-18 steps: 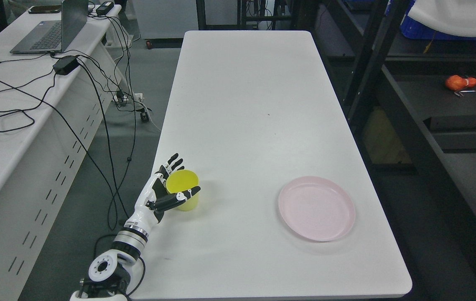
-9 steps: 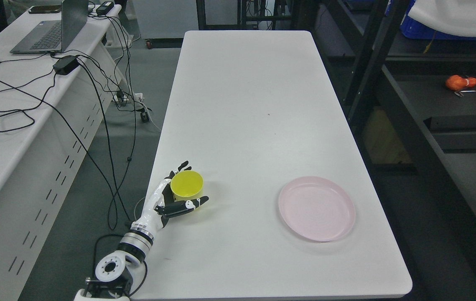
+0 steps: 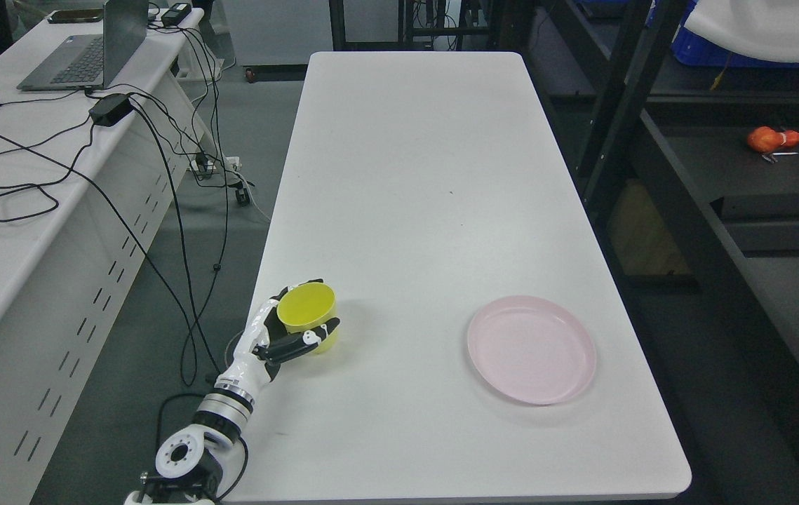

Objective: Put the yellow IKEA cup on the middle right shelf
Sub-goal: 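Close the left hand around the yellow cup and lift it, then hold the cup in the left hand while turning toward the shelves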

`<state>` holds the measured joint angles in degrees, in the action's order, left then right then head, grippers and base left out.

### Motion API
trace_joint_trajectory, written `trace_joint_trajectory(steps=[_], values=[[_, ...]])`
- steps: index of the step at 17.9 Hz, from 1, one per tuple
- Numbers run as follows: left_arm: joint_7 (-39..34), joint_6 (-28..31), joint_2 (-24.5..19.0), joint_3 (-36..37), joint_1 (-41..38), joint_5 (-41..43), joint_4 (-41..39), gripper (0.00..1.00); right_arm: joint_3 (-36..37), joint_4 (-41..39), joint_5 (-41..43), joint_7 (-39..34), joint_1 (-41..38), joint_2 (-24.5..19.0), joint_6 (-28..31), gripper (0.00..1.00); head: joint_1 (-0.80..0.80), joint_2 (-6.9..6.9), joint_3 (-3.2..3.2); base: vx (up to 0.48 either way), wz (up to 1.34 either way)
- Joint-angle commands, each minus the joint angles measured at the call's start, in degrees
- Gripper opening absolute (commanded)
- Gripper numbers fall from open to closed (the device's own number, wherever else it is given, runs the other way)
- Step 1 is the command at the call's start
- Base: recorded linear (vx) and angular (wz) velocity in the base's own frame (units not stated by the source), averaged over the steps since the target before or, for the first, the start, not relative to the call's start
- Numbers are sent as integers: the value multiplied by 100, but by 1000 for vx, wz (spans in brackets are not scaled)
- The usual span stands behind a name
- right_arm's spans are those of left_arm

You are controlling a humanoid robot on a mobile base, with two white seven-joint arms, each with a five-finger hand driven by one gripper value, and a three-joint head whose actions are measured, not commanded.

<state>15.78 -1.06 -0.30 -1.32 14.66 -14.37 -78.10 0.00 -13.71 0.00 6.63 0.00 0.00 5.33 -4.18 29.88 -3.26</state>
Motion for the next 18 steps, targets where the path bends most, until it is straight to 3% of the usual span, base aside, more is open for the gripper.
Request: trace_joint_trajectory(steps=[1, 5, 18], values=[[-4, -193, -70, -412, -217, -531, -476, 0, -97, 0, 141, 5, -79, 100, 3, 99, 0, 0, 0, -14, 0], [-4, -175, -70, -474, -578, -540, -1303, 0, -97, 0, 141, 5, -79, 100, 3, 99, 0, 0, 0, -21, 0], [-4, -175, -70, -483, -912, -540, -1700, 0, -97, 0, 141, 5, -79, 100, 3, 99, 0, 0, 0, -149, -71]])
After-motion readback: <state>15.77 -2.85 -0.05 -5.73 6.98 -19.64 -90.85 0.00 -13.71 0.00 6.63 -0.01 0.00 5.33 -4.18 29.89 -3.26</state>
